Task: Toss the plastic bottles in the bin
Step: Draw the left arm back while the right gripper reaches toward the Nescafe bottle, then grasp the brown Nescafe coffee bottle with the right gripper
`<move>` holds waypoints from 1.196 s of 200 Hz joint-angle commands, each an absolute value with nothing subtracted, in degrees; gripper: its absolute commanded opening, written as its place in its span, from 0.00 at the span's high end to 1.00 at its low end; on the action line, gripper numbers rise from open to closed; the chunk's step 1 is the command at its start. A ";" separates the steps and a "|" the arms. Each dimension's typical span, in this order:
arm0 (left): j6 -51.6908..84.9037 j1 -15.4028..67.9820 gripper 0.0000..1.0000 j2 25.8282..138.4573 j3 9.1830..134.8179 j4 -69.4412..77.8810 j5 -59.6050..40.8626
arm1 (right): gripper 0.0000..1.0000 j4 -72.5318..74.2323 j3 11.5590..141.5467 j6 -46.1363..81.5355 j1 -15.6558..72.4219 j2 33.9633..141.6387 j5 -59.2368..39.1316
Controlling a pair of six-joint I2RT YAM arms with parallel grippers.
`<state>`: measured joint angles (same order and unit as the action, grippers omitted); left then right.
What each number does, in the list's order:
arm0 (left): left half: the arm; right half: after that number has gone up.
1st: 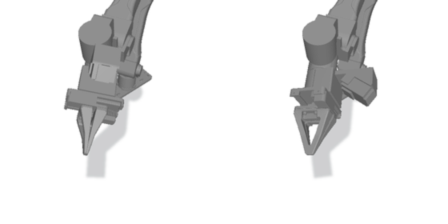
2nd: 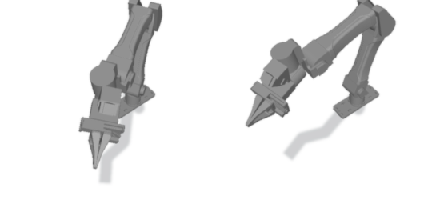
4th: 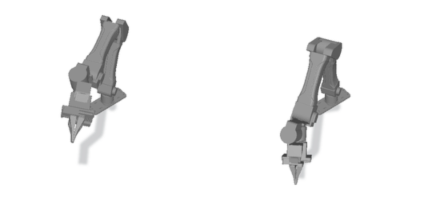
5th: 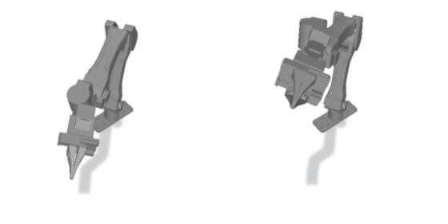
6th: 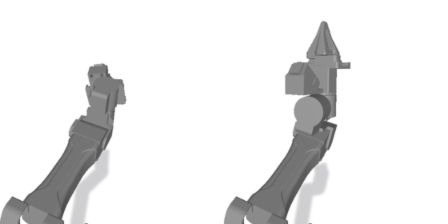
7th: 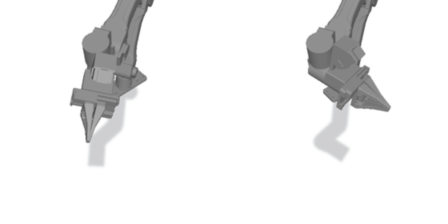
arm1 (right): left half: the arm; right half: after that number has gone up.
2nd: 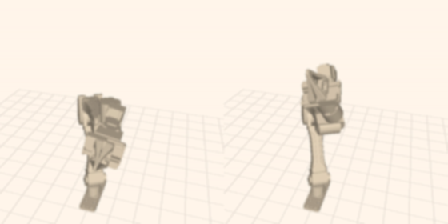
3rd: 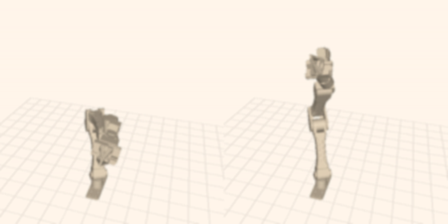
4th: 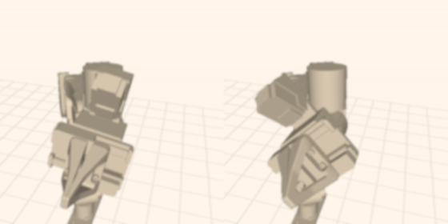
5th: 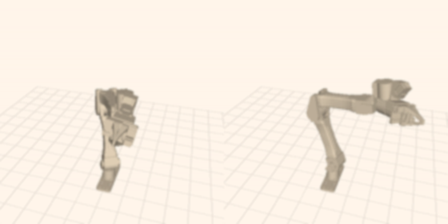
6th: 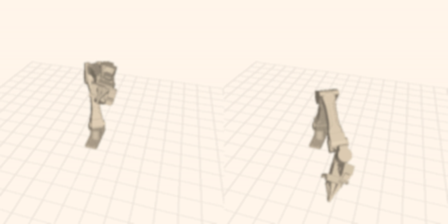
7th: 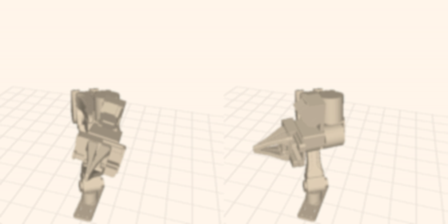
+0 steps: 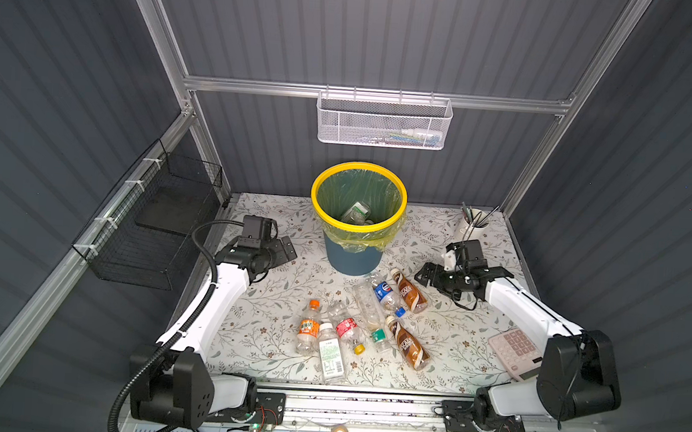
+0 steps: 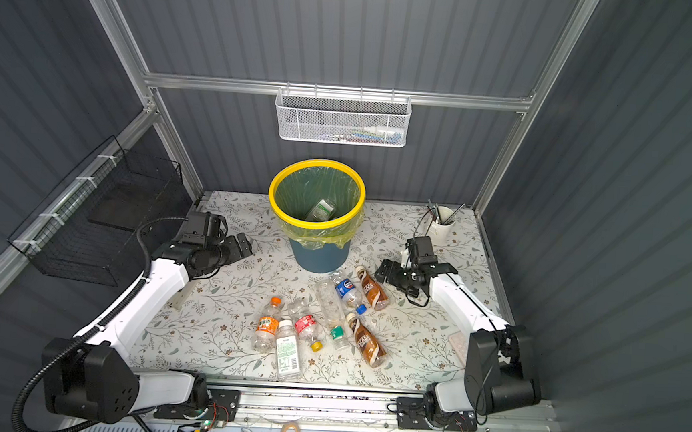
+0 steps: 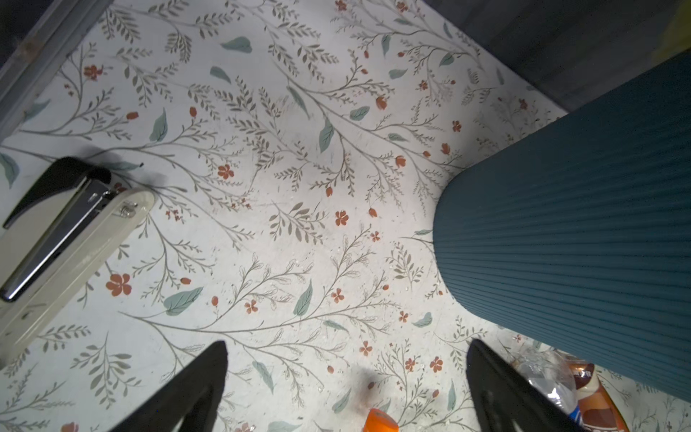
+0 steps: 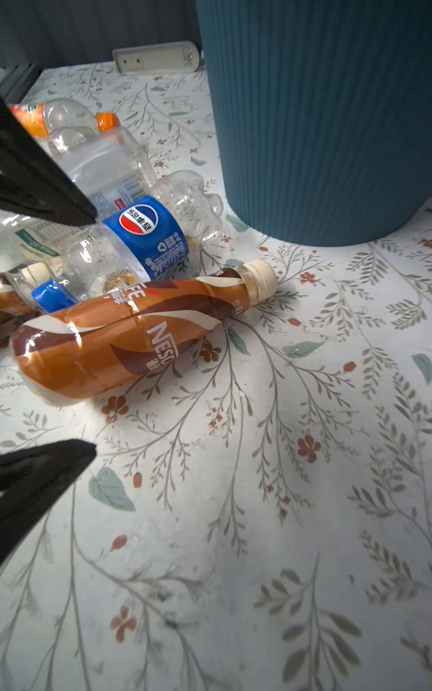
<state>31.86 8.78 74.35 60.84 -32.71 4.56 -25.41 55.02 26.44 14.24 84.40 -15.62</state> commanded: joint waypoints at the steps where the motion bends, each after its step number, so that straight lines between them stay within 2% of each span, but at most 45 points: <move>1: 34.18 8.44 0.00 73.04 59.16 -30.74 4.94 | 0.12 -29.20 58.60 21.47 16.57 87.68 -12.60; 68: 33.47 8.39 0.01 71.53 58.23 -32.17 9.10 | 0.16 -35.47 65.28 17.03 21.23 97.99 -8.09; 135: 33.93 8.44 0.01 69.37 56.96 -33.09 11.19 | 0.26 -40.15 69.54 14.68 22.93 104.91 -1.90; 186: 34.61 8.44 0.01 69.17 56.76 -33.71 12.54 | 0.38 -37.77 66.44 14.78 22.22 103.27 -2.20; 211: 35.06 8.44 0.01 69.30 56.17 -33.49 12.65 | 0.46 -34.35 62.88 16.80 19.49 99.87 -6.40; 239: 35.44 8.44 0.00 69.59 54.89 -33.09 13.22 | 0.50 -30.49 58.42 19.33 13.66 93.02 -13.61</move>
<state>34.37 8.78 70.46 56.31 -32.23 12.08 -33.91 61.25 16.58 18.20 98.59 -7.01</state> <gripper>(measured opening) 0.995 0.574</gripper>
